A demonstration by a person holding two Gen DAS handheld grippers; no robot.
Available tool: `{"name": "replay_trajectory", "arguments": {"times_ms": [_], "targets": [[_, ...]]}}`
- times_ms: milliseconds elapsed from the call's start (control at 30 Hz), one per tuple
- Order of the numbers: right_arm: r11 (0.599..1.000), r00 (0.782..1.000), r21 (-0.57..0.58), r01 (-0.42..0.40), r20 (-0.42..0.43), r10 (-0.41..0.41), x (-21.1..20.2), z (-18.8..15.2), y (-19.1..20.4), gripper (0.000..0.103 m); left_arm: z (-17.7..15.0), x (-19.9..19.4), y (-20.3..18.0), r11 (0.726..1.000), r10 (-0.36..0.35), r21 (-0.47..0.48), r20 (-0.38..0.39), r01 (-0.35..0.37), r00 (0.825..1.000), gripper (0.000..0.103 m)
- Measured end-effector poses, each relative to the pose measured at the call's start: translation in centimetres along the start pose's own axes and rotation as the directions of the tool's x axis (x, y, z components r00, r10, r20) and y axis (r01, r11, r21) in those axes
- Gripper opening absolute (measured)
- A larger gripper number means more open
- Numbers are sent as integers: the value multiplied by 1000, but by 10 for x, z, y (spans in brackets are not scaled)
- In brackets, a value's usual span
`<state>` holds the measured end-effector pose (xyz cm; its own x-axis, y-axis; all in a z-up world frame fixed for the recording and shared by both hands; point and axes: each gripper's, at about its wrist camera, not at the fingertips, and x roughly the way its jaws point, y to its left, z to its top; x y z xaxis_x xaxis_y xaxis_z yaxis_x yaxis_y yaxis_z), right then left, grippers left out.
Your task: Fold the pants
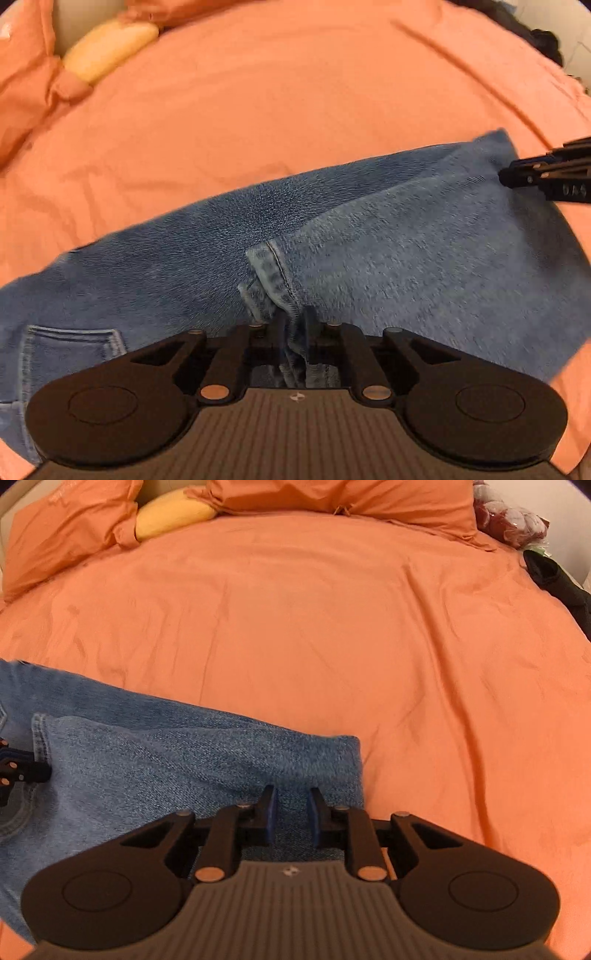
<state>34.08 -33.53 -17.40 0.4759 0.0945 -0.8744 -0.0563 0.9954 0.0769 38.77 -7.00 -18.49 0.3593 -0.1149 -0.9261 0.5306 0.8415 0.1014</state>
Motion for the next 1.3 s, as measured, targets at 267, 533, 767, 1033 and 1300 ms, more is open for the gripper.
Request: {"name": "replay_trajectory", "arguments": {"times_ms": [267, 533, 767, 1033, 1300], "targets": [[996, 996, -25, -91, -8, 90, -71, -78, 11, 16, -60, -45, -15, 993, -112, 36, 24, 111, 993, 26], [999, 998, -19, -46, -53, 45, -43, -114, 22, 16, -75, -11, -14, 995, -97, -36, -11, 97, 995, 27], [997, 997, -74, -23, -70, 17, -54, -105, 32, 18, -89, -47, 13, 983, -128, -127, 70, 136, 989, 38], [946, 993, -302, -114, -6, 118, -83, -82, 83, 20, -125, -115, 100, 966, 4, -256, 146, 34, 989, 59], [836, 984, -522, -168, -33, 177, -71, -55, 152, 31, -171, -121, 219, 827, 72, -561, 170, 36, 983, 83]]}}
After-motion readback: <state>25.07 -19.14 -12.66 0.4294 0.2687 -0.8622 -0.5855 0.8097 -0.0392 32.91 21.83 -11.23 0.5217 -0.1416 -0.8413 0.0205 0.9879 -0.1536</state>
